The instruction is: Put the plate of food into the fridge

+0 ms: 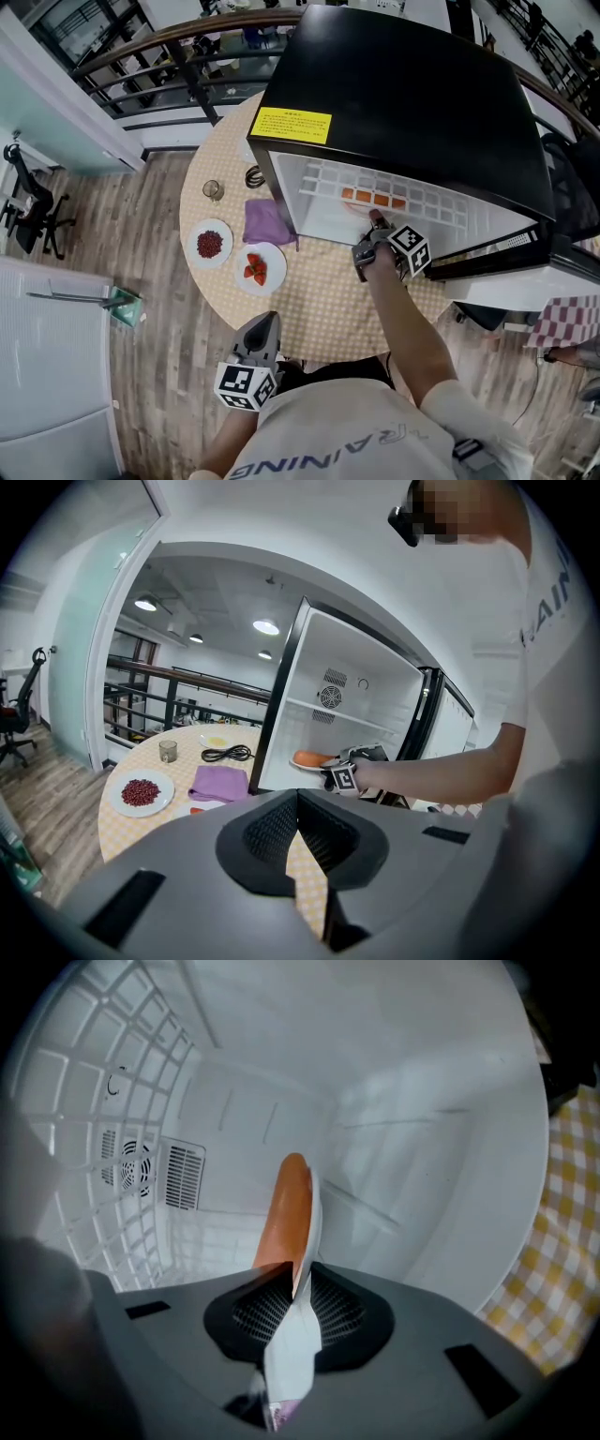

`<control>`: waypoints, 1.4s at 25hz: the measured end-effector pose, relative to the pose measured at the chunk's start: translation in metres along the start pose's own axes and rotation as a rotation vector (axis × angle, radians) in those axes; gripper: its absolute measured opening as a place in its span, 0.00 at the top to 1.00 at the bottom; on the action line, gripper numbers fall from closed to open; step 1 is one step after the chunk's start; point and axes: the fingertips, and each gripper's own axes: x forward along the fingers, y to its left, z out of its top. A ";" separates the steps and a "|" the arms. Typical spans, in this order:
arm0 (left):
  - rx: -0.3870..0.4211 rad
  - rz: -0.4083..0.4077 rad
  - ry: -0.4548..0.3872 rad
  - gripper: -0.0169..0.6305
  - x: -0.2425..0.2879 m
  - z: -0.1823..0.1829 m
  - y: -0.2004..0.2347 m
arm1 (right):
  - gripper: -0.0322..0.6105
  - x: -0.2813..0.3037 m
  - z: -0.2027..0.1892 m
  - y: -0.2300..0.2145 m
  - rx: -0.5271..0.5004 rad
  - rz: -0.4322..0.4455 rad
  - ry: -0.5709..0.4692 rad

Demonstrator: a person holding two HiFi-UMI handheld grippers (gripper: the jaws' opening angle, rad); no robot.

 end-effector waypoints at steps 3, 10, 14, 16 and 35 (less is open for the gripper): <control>0.000 -0.001 0.005 0.96 -0.001 -0.001 0.000 | 0.85 -0.001 -0.004 -0.002 -0.083 -0.031 0.039; -0.010 -0.007 0.011 0.96 -0.004 -0.004 0.000 | 0.66 -0.001 -0.022 0.006 -0.410 -0.036 0.203; -0.011 -0.009 0.015 0.96 -0.004 -0.005 0.000 | 0.63 -0.002 -0.032 0.001 -0.680 -0.116 0.288; -0.012 -0.010 0.017 0.96 -0.004 -0.005 0.000 | 0.63 -0.003 -0.034 -0.003 -0.772 -0.152 0.314; 0.023 -0.085 0.011 0.96 0.004 0.005 -0.007 | 0.72 -0.046 -0.049 -0.010 -0.852 -0.152 0.378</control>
